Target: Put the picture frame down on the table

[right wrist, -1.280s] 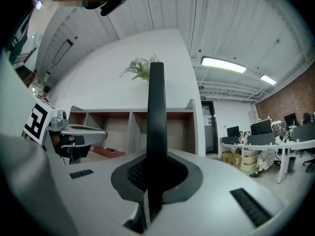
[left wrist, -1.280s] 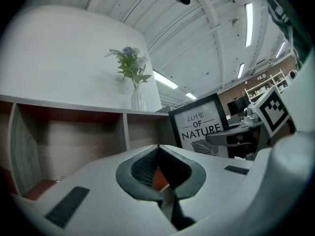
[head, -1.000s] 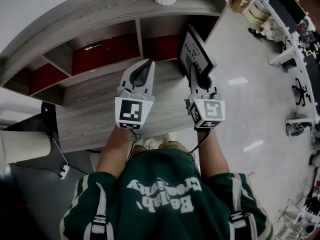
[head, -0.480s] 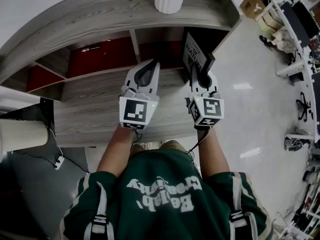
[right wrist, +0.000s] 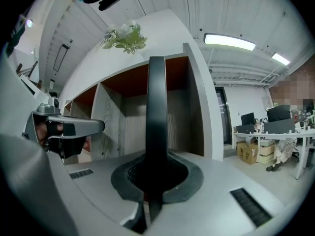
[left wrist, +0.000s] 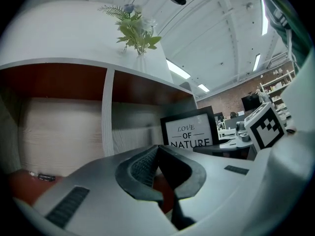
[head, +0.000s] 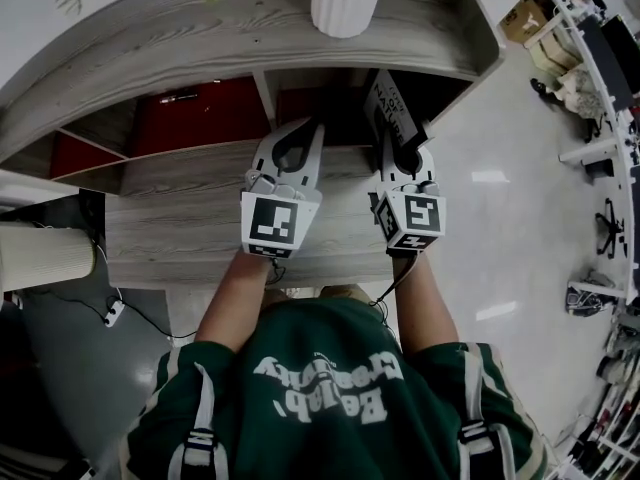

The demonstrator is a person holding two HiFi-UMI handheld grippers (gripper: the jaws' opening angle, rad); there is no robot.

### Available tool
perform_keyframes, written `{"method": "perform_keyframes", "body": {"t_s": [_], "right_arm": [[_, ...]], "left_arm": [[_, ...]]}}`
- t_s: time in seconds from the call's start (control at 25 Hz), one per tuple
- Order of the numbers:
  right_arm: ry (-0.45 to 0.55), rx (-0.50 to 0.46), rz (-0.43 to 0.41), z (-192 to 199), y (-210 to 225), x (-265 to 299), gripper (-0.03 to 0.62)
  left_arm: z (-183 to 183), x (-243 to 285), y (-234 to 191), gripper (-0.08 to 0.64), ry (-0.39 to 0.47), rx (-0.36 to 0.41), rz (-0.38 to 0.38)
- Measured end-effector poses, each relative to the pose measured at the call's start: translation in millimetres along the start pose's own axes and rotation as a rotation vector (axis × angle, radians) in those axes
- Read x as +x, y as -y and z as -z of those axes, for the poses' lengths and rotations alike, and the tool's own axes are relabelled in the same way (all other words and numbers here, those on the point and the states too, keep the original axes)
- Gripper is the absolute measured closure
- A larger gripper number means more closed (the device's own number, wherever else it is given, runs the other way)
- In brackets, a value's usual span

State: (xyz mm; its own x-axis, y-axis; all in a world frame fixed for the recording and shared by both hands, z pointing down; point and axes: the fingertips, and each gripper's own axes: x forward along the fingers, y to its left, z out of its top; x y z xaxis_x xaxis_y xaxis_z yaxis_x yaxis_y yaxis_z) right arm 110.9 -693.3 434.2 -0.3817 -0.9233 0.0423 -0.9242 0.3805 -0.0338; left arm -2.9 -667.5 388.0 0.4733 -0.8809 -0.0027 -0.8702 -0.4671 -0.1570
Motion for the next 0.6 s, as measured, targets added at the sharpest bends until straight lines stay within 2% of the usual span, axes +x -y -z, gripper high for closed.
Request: {"method": "perform_keyframes", "body": {"t_s": [0.52, 0.56, 0.6], "right_arm": [[0.020, -0.030, -0.050, -5, -3, 19, 0.551], [0.020, -0.033, -0.055, -5, -4, 18, 0.541], [0.017, -0.033, -0.057, -6, -5, 18, 0.482]], "left_arm": [[11, 6, -6, 0.541, -0.024, -0.001, -0.024], [11, 5, -7, 0.541, -0.025, -0.002, -0.024], [11, 5, -8, 0.541, -0.025, -0.004, -0.025]]}}
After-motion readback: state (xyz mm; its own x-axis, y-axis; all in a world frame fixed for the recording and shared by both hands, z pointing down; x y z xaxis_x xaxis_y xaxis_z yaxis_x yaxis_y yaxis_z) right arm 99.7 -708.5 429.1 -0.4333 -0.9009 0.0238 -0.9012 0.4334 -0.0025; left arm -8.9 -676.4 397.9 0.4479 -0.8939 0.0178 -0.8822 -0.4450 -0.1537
